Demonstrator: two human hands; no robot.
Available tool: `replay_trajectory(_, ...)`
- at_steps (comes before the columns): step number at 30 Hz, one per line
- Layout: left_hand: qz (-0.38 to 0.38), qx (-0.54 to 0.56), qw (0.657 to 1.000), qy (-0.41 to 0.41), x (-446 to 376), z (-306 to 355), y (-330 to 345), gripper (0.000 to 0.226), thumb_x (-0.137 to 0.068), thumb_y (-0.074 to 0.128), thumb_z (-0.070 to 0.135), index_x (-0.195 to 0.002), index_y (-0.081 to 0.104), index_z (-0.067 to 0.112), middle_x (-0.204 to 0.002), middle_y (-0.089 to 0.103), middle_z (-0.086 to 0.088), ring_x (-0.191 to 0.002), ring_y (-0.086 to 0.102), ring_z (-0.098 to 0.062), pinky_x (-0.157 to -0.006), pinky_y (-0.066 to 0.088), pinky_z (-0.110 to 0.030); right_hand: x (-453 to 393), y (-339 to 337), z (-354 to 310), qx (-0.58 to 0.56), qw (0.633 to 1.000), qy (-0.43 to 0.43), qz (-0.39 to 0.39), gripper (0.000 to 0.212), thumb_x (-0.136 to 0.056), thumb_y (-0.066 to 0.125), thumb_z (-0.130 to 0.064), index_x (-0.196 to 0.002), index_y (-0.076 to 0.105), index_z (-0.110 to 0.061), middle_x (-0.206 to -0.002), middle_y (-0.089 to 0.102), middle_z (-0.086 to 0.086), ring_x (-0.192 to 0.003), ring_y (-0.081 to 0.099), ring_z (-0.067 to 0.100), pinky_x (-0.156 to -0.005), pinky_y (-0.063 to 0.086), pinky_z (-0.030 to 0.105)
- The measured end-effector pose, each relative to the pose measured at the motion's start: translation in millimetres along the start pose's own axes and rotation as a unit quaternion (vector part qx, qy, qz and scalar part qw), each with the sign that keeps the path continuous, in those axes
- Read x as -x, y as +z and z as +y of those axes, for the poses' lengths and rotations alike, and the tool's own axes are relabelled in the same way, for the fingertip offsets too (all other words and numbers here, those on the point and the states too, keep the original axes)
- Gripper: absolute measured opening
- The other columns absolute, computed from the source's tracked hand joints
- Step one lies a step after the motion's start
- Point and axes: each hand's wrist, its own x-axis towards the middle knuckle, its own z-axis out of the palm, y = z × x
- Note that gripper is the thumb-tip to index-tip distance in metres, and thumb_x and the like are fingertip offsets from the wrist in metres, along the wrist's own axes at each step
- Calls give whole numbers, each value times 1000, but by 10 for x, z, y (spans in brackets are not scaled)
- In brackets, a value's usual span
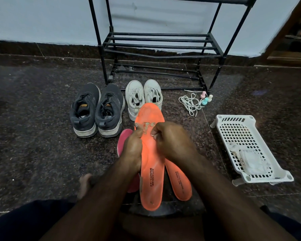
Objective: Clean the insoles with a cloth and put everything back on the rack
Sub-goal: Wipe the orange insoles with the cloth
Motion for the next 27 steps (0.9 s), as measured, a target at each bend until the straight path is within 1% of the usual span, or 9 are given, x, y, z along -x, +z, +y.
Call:
replay_trajectory(3, -5, 12, 1000, -2, -22, 10, -25, 56, -105, 31, 48, -102, 65, 4, -87, 75, -17, -77, 74, -28, -80, 52, -43, 38, -24, -65, -60, 998, -1, -32, 15, -85, 62, -13, -93, 71, -21, -94, 71, -7, -93, 62, 11, -76, 43, 24)
replay_trajectory(7, -23, 12, 999, -31, -38, -4, -56, 55, -106, 28, 45, -110, 66, 5, -101, 73, -18, -94, 70, -30, -92, 49, -44, 0, 22, -36, -42, 997, 2, 66, 15, -84, 60, -12, -92, 69, -19, -96, 65, 2, -92, 60, 19, -82, 44, 34)
replay_trajectory(10, 0, -5, 1000, -16, -58, -7, -76, 53, -106, 31, 46, -112, 66, 6, -99, 74, -16, -90, 72, -28, -87, 51, -42, 11, 69, -53, -1, 1000, 1, 9, 15, -86, 58, -16, -93, 70, -20, -97, 68, 3, -94, 61, 22, -82, 48, 35)
replay_trajectory(13, 0, -16, 1000, -12, -53, -2, -54, 59, -102, 34, 52, -120, 65, 5, -111, 72, -17, -99, 69, -31, -93, 51, -45, 26, 30, -80, 17, 998, -18, -60, 14, -84, 60, -16, -90, 72, -19, -93, 72, -1, -93, 64, 19, -82, 51, 33)
replay_trajectory(15, 6, -13, 1000, -10, -47, -1, -49, 56, -103, 34, 50, -113, 67, 5, -105, 73, -16, -93, 71, -29, -89, 52, -44, 32, -21, -78, -6, 996, -15, -86, 14, -82, 61, -14, -88, 72, -19, -90, 73, -3, -91, 65, 17, -81, 50, 30)
replay_trajectory(19, -2, 3, 1000, -19, -49, -10, -60, 52, -107, 30, 43, -105, 67, 7, -92, 75, -15, -79, 74, -27, -81, 50, -42, -2, -10, -36, -15, 1000, -14, 23, 19, -83, 57, -10, -92, 71, -19, -94, 68, 3, -92, 62, 22, -80, 49, 36)
replay_trajectory(21, 3, 1, 1000, -21, -60, -26, -80, 53, -107, 29, 43, -105, 68, 7, -91, 75, -14, -78, 74, -26, -80, 50, -42, -11, 36, -52, -6, 999, -14, 40, 18, -85, 57, -12, -95, 70, -19, -95, 66, 5, -93, 60, 24, -80, 48, 38)
replay_trajectory(23, 13, -9, 1000, -9, -76, -29, -84, 54, -105, 32, 48, -106, 68, 8, -93, 74, -14, -83, 72, -27, -83, 52, -42, 6, 56, -87, -17, 1000, -14, 11, 15, -86, 59, -14, -93, 70, -20, -95, 68, 2, -94, 61, 21, -82, 49, 36)
replay_trajectory(27, 25, -14, 1000, 7, -117, 8, -100, 61, -100, 38, 56, -124, 65, 7, -122, 69, -17, -107, 67, -31, -96, 52, -45, 21, 10, -124, -28, 996, -16, -86, 13, -83, 61, -13, -88, 71, -19, -88, 72, -3, -90, 64, 16, -81, 50, 33)
